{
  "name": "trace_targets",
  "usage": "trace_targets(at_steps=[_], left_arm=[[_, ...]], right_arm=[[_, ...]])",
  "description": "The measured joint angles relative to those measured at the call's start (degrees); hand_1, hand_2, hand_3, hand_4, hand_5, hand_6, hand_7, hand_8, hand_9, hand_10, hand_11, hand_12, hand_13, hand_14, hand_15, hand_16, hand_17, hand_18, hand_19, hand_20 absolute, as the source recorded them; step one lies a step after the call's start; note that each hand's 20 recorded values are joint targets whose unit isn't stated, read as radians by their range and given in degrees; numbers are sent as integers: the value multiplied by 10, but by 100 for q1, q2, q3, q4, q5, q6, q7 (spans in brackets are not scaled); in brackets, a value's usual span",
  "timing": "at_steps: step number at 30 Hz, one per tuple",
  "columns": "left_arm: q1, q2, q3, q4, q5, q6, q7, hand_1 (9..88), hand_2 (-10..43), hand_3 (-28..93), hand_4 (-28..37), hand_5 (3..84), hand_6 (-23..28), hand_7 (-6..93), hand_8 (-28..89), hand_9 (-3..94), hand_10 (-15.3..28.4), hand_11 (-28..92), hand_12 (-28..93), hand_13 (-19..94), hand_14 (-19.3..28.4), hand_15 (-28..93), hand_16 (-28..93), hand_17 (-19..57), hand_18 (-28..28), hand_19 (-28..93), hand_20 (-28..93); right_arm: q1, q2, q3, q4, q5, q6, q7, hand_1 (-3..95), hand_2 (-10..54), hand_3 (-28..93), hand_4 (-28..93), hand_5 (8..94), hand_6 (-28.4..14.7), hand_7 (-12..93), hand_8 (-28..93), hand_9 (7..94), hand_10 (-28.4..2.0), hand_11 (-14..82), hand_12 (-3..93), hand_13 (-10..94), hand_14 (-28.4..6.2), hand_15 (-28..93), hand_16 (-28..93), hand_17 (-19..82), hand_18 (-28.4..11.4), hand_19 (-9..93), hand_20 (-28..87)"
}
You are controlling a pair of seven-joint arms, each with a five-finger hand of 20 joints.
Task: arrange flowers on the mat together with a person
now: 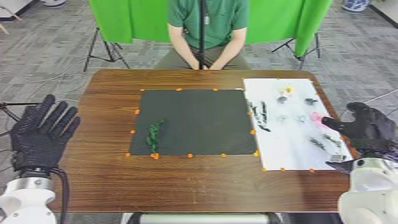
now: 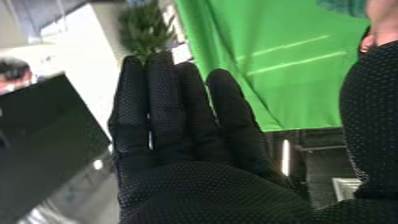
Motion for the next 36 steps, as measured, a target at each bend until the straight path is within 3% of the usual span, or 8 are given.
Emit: trace_targets(at_steps=[9,15,22,26,29,30,33,36], left_arm=[[8,-1,9,0,-75,42,19,311,92,703,-283,345,64,128,-110,285,146,189,85,216,144,302,-59,-67,135,312,117],[9,-2,8,0,-75,43,18,311,92,703,-283,345,63,128,-110,285,145,189,84,216,144,302,-60,-67,135,313,117],[-7,-2,59,6,-106,39,8,309,96,702,-283,345,64,128,-110,286,147,191,84,217,144,303,-61,-66,135,312,116],[-28,2,75,11,-115,40,-5,307,100,701,-283,346,65,128,-110,288,148,191,84,217,146,305,-61,-66,134,312,115],[-41,3,80,12,-120,40,-10,306,102,702,-283,347,65,128,-110,290,149,191,84,217,146,307,-61,-66,134,312,115],[-41,3,80,12,-125,40,-10,306,102,701,-283,347,65,128,-110,291,149,191,84,217,146,308,-61,-66,134,312,116],[-39,3,80,10,-142,42,-10,305,103,701,-283,348,66,129,-110,292,149,192,84,217,147,311,-61,-67,134,314,116],[-35,3,80,9,-160,43,-8,305,104,701,-283,349,66,129,-111,293,149,193,84,218,147,313,-61,-67,135,316,117]], right_arm=[[190,-12,-81,176,-233,-1065,408,283,-95,698,-266,469,-88,218,-93,446,-200,296,281,349,-183,562,229,166,-200,624,212],[280,-26,-208,330,-197,-1198,825,338,-95,705,-266,491,-81,226,-97,461,-201,312,279,361,-183,586,234,178,-204,643,211],[367,-149,-191,478,102,-1827,840,361,-95,715,-276,517,-69,236,-106,470,-193,309,271,364,-179,583,229,178,-203,643,200],[411,-210,-222,642,199,-1914,823,384,-95,718,-280,539,-62,238,-113,474,-189,316,272,368,-176,585,230,178,-202,642,196],[445,-250,-257,804,207,-1892,822,416,-95,722,-281,576,-36,312,-106,494,-181,365,288,381,-168,599,237,185,-198,644,189],[450,-263,-268,850,209,-1883,823,436,-95,705,-282,577,-29,365,-10,502,-176,395,299,386,-163,609,243,191,-195,647,187],[452,-290,-306,916,223,-1814,839,488,-94,684,-281,578,-18,462,58,519,-167,438,333,407,-159,629,258,199,-191,650,183],[462,-298,-335,920,248,-1718,852,521,-80,686,-280,599,-11,482,73,556,-152,385,424,433,-154,634,271,207,-189,652,182]])
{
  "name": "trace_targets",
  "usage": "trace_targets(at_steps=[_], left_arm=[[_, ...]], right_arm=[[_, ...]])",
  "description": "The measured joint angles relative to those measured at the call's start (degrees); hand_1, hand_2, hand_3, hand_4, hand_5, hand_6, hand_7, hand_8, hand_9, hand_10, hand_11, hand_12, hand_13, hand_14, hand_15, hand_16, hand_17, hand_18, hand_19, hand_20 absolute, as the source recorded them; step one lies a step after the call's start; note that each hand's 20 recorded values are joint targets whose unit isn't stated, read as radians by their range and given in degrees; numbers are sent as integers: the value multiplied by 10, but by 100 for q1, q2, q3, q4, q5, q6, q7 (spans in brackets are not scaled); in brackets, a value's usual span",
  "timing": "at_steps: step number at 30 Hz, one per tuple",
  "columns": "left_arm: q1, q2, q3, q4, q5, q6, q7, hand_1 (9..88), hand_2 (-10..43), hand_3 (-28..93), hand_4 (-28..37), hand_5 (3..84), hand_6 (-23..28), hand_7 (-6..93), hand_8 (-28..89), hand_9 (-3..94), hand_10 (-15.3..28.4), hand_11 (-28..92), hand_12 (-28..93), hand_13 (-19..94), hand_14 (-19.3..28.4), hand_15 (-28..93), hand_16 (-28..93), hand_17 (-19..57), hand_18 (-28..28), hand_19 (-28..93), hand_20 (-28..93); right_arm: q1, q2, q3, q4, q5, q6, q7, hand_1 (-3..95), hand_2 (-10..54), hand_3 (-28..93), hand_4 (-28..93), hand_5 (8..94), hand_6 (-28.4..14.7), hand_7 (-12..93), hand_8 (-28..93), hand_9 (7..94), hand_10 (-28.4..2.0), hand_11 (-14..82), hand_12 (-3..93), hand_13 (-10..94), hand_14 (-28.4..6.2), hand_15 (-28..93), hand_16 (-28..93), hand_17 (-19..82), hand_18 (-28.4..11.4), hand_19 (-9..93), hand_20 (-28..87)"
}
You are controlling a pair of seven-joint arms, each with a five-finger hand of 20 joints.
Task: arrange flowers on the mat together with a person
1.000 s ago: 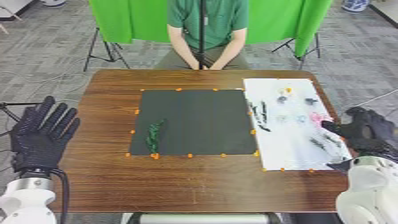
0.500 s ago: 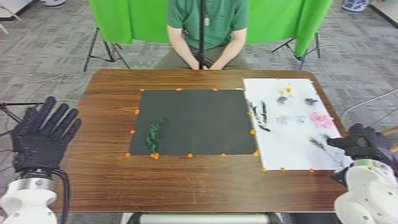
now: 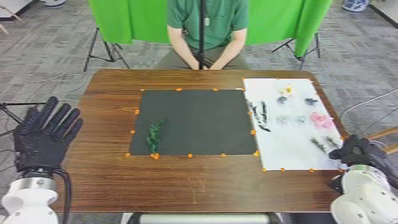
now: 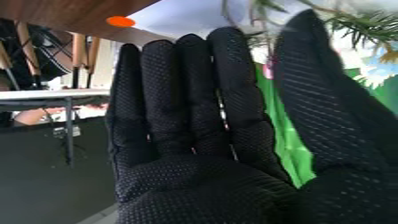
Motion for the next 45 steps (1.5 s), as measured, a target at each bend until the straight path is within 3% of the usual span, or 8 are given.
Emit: trace_targets(at_steps=[4,10,15,22,27,36,40,45], left_arm=[[0,0,18,0,-37,0,3,305,105,701,-283,350,66,129,-111,295,151,194,85,218,146,314,-61,-67,134,318,117],[1,-2,34,0,-50,2,6,304,106,701,-283,351,66,129,-111,297,150,196,85,220,148,317,-61,-67,135,319,117],[5,-2,33,0,-51,3,4,304,108,701,-283,351,66,129,-111,297,150,198,86,220,148,321,-61,-68,135,319,117],[19,-5,33,0,-54,6,0,303,108,702,-283,352,66,130,-111,299,151,199,86,221,148,323,-62,-68,135,320,117],[35,-5,39,-1,-54,33,-5,302,108,703,-283,352,66,129,-111,300,151,202,86,223,148,323,-62,-69,135,321,117],[-54,18,194,17,-53,54,-84,302,111,701,-283,353,67,130,-112,300,151,202,85,223,148,325,-62,-69,136,323,118],[-93,38,218,33,-46,60,-134,301,108,701,-283,346,64,127,-111,293,149,195,84,218,148,319,-63,-70,135,318,116],[-179,89,247,156,-25,-149,-245,301,106,698,-283,343,62,124,-109,292,148,189,86,218,147,313,-58,-71,135,313,115]], right_arm=[[31,-27,-47,29,26,75,0,550,-53,678,-281,634,-4,492,101,619,-129,300,530,468,-136,615,369,221,-187,658,191],[55,-28,-151,53,-28,467,-8,550,-54,672,-268,644,-1,482,87,719,-91,372,543,604,-117,660,411,324,-198,772,278],[35,33,-257,-40,-34,1318,-54,551,-59,659,-250,650,3,468,83,763,-95,480,466,676,-95,723,419,388,-199,832,388],[348,298,-974,-367,-194,1751,-130,549,-66,664,-243,658,3,462,86,764,-98,495,463,680,-97,731,432,394,-200,839,399],[1169,359,-2105,-376,-370,2480,-254,548,-71,667,-238,665,1,455,89,765,-98,505,464,683,-100,733,436,397,-204,841,402],[3322,-195,-4419,387,-1063,2161,390,555,-94,673,-211,709,-18,401,120,790,-112,503,454,708,-118,733,428,418,-236,872,365],[3817,-723,-4829,725,-1056,2167,482,557,-95,673,-212,713,-19,395,121,791,-112,503,453,711,-118,732,427,419,-238,875,359],[4047,-1236,-5009,946,-878,2437,89,557,-95,678,-217,715,-20,395,118,791,-111,503,453,714,-117,730,427,419,-241,880,349]])
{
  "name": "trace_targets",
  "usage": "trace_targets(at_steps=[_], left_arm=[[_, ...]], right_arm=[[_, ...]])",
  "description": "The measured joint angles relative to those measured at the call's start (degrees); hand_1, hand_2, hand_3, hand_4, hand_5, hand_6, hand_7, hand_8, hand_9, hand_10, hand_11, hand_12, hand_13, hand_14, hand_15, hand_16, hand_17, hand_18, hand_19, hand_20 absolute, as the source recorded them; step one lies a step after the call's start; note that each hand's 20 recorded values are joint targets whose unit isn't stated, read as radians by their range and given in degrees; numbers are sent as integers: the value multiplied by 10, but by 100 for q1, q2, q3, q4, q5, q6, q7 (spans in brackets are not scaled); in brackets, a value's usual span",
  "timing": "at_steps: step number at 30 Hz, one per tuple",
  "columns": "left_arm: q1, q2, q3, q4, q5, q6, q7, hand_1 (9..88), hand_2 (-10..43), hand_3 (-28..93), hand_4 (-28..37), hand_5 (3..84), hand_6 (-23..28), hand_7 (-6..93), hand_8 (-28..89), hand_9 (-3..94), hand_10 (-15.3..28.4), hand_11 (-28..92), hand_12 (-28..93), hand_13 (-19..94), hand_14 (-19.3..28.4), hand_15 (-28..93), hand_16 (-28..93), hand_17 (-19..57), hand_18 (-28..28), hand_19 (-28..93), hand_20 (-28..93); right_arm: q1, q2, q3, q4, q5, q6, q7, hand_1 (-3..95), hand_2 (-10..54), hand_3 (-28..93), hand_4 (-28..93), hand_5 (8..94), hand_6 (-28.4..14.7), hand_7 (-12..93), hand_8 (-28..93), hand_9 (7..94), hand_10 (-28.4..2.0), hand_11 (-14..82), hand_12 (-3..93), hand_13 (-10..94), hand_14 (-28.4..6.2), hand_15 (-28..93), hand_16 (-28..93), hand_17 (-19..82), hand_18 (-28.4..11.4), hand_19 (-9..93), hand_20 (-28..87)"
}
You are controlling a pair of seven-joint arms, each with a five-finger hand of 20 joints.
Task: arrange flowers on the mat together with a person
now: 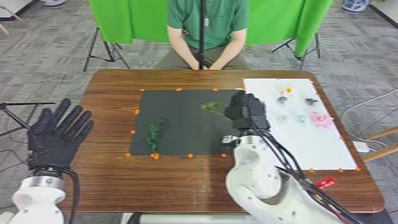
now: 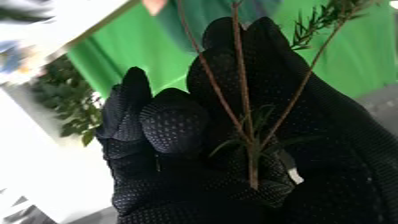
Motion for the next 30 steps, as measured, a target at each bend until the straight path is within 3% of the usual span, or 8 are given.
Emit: trace_targets(at_steps=[5,10,13,25,27,30], left_arm=[[-167,59,103,120,51,-163,-157,300,105,699,-283,340,60,121,-106,289,147,185,91,218,147,308,-54,-72,136,308,116],[-270,118,165,155,265,-242,-175,301,105,698,-283,340,60,122,-106,290,146,184,94,219,147,304,-51,-71,136,306,116],[-306,147,164,161,331,-301,-207,302,105,698,-283,336,58,123,-106,286,144,180,93,219,146,299,-50,-71,136,304,117],[-312,170,167,160,297,-300,-80,305,100,701,-283,332,58,129,-109,285,143,183,96,222,146,303,-45,-69,137,302,118],[-311,170,167,159,270,-300,-65,306,99,701,-283,332,59,129,-109,285,144,183,96,222,146,303,-45,-69,137,302,119],[-308,170,168,158,220,-300,-42,307,99,700,-283,335,60,129,-109,287,144,184,96,223,146,306,-45,-68,137,301,119]], right_arm=[[150,-353,-269,482,-254,360,-50,560,-95,680,-221,716,-21,396,114,792,-111,501,456,714,-119,730,426,419,-243,882,340],[358,-478,-736,975,-897,355,-42,558,-95,684,-222,716,-23,398,112,792,-111,496,462,714,-124,727,426,416,-249,883,333],[324,-517,-751,1018,-996,289,-56,535,-95,663,-210,691,-26,375,87,779,-117,473,455,703,-129,725,428,406,-253,884,321],[50,-489,-722,410,-91,-109,-247,457,-95,691,-198,657,-45,243,22,751,-136,463,419,675,-143,731,419,385,-258,885,303],[51,-487,-720,367,-91,-116,-243,432,-95,705,-192,656,-44,237,-26,745,-143,481,376,672,-144,731,418,383,-258,887,299],[49,-473,-691,277,-51,-158,-245,346,4,714,-172,661,-49,234,-102,738,-160,468,341,663,-153,727,411,371,-263,884,294]])
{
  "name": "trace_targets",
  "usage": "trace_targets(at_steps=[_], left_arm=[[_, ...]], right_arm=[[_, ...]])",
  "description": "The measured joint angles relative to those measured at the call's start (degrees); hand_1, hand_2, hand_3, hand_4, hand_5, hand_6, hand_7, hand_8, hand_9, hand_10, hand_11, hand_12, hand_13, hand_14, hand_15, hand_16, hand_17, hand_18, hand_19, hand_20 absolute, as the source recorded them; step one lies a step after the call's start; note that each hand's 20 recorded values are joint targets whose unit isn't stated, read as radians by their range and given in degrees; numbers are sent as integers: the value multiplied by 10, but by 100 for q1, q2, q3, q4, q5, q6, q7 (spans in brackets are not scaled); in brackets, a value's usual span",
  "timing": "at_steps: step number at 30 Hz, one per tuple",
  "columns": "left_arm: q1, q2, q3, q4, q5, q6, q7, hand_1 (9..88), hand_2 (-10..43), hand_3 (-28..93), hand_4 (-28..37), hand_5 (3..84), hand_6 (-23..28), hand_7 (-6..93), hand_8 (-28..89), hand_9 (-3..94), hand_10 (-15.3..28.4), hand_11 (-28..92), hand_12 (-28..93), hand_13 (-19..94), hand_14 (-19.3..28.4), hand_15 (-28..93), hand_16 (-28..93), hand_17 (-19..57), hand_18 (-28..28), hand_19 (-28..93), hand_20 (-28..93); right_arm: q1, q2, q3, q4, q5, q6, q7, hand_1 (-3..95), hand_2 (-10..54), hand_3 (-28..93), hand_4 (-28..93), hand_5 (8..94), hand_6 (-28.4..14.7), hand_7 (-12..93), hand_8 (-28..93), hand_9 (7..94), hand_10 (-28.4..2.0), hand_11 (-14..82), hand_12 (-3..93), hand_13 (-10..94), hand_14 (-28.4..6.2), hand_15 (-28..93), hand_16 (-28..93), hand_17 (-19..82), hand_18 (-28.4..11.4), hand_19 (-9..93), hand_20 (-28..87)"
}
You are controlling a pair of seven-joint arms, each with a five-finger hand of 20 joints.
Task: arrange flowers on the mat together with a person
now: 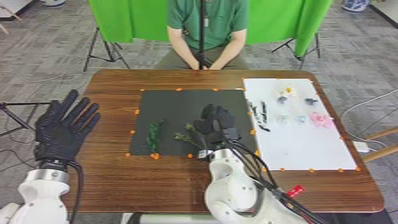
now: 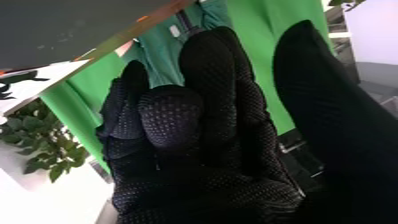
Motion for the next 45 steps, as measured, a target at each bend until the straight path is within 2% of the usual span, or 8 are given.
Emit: trace_targets(at_steps=[2,5,7,12,18,27,36,45], left_arm=[[5,-1,0,-3,-50,0,30,306,99,700,-283,337,61,130,-108,289,146,185,97,224,145,307,-45,-68,137,301,119],[37,-8,-22,-14,-104,6,85,306,101,699,-283,338,62,130,-108,291,147,185,97,224,145,309,-45,-68,138,302,120],[89,-16,-72,-36,-112,7,114,305,101,700,-283,339,62,129,-109,291,146,186,97,224,146,310,-46,-68,138,302,120],[209,-57,-162,-71,-112,12,166,304,101,701,-283,338,61,124,-111,291,146,183,94,223,146,311,-47,-68,138,301,121],[244,-89,-145,-55,-129,62,173,304,102,700,-283,339,61,123,-110,291,148,182,93,221,146,310,-48,-69,138,302,122],[245,-91,-133,-19,-136,76,123,304,102,701,-283,341,62,123,-109,292,147,183,94,221,146,311,-49,-69,138,303,122],[235,-88,-119,-1,-158,142,27,303,101,702,-283,345,65,124,-108,296,147,189,95,223,147,314,-49,-69,138,305,122],[233,-89,-85,-2,-309,254,24,302,102,703,-283,348,65,127,-109,300,148,194,94,226,146,317,-49,-69,139,308,122]], right_arm=[[-14,40,43,-129,82,-34,-8,310,76,711,-165,674,-56,232,-100,759,-175,373,292,658,-157,715,393,368,-265,883,283],[-89,171,175,-464,367,-163,-44,288,116,707,-149,653,-76,261,-77,757,-188,228,212,686,-144,708,340,388,-264,899,260],[-173,310,322,-758,713,-361,-88,279,146,712,-146,634,-85,296,-68,745,-196,190,187,696,-138,704,324,395,-264,906,248],[-351,726,563,-1256,1362,-998,-192,313,186,723,-157,704,-65,277,-89,777,-197,172,181,680,-160,531,239,355,-260,846,171],[-514,845,532,-1058,652,-1346,-230,308,196,723,-154,758,-68,179,-96,753,-219,158,186,586,-201,560,230,316,-265,852,172],[-854,745,817,-1158,552,-2813,-326,288,210,723,-144,801,-79,137,-92,716,-229,174,205,519,-226,605,255,293,-267,849,176],[-946,523,775,-1227,765,-2882,-603,284,210,716,-146,793,-78,142,-90,708,-227,181,207,510,-225,621,273,290,-266,848,177],[-1012,357,820,-1221,882,-2883,-602,275,201,715,-150,761,-87,130,-93,684,-233,156,187,499,-228,626,271,284,-267,843,176]])
